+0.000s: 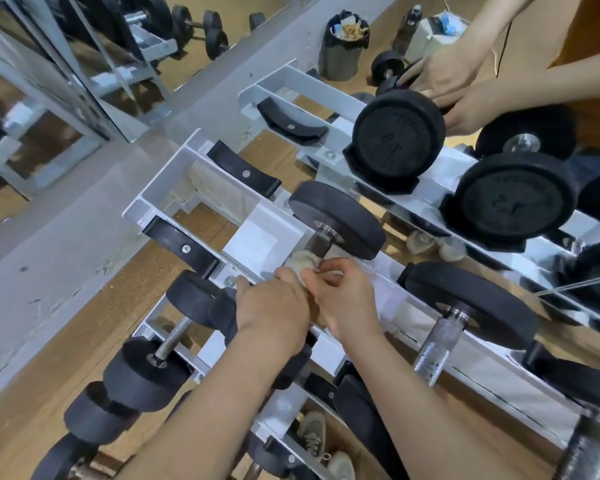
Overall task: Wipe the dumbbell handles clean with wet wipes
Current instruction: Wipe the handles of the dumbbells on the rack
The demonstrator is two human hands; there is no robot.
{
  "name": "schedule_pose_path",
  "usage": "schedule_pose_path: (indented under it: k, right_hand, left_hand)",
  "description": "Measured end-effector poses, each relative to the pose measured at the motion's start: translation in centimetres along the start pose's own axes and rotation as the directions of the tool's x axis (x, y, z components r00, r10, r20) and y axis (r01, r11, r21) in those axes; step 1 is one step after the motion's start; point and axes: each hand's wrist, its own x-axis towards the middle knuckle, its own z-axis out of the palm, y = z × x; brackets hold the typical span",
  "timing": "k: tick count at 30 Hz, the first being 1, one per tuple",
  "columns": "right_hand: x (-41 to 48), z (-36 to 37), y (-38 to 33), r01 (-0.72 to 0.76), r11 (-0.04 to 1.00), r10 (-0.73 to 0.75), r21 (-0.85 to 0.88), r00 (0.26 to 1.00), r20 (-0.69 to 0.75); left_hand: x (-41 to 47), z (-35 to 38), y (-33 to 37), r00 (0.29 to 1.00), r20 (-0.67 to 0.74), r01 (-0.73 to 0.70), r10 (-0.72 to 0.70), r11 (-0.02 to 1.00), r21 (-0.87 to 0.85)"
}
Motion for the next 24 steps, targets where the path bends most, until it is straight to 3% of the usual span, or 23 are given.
schedule_pose_path:
  k: [3, 5, 6, 8, 10, 12, 15, 18, 22, 24]
  right_hand:
    - [-0.4, 1.6, 0.9, -0.054, 0.995, 0.059, -0.084, 0.996, 0.062]
    - [-1.0, 2.0, 1.2, -0.055, 0.997, 0.059, -0.056, 0.996, 0.062]
    - [-1.2, 1.8, 1.2, -0.025, 0.998, 0.028, -0.062, 0.998, 0.05]
    - [-1.3, 1.0, 0.7, 0.151, 0.963, -0.148, -0.224, 0.989, 0.029]
    - [-0.9, 0.2, 0.2, 0.381, 0.804, -0.407, -0.456, 0.912, 0.045]
    - [-0.2, 0.9, 0.5, 0.606, 0.567, -0.605, -0.559, 0.766, 0.217]
    - [0.6, 1.7, 2.4, 0.841, 0.189, -0.674, -0.507, 0.487, 0.556]
    - [1.2, 1.1, 2.0, 0.917, -0.002, -0.568, -0.399, 0.328, 0.755]
    - [3.3, 0.7, 0.9, 0.899, -0.207, -0.527, -0.387, 0.23, 0.818]
    - [5.3, -0.5, 0.0, 0.864, -0.237, -0.546, -0.443, 0.259, 0.797]
  left_hand:
    - [-1.7, 0.6, -1.5, 1.0, 0.012, -0.014, 0.015, 0.998, -0.054]
    - [-3.0, 1.5, -2.8, 0.99, -0.129, -0.081, 0.048, 0.962, -0.26]
    - [-3.6, 2.2, -3.4, 0.974, -0.225, -0.094, -0.01, 0.89, -0.447]
    - [-4.5, 3.5, -3.6, 0.911, -0.271, -0.048, -0.312, 0.571, -0.819]
    - [-4.3, 4.9, -2.8, 0.814, -0.173, -0.043, -0.554, 0.24, -0.97]
    - [-3.9, 5.5, -1.9, 0.747, -0.123, -0.075, -0.654, 0.101, -0.992]
    - [-3.2, 5.9, -1.9, 0.731, -0.158, -0.125, -0.664, 0.098, -0.987]
    - [-2.9, 6.1, -2.5, 0.742, -0.162, -0.129, -0.651, 0.098, -0.987]
    - [-2.7, 5.8, -2.9, 0.754, -0.142, -0.124, -0.641, 0.074, -0.99]
    - [-2.8, 5.9, -3.2, 0.765, -0.13, -0.107, -0.63, 0.075, -0.991]
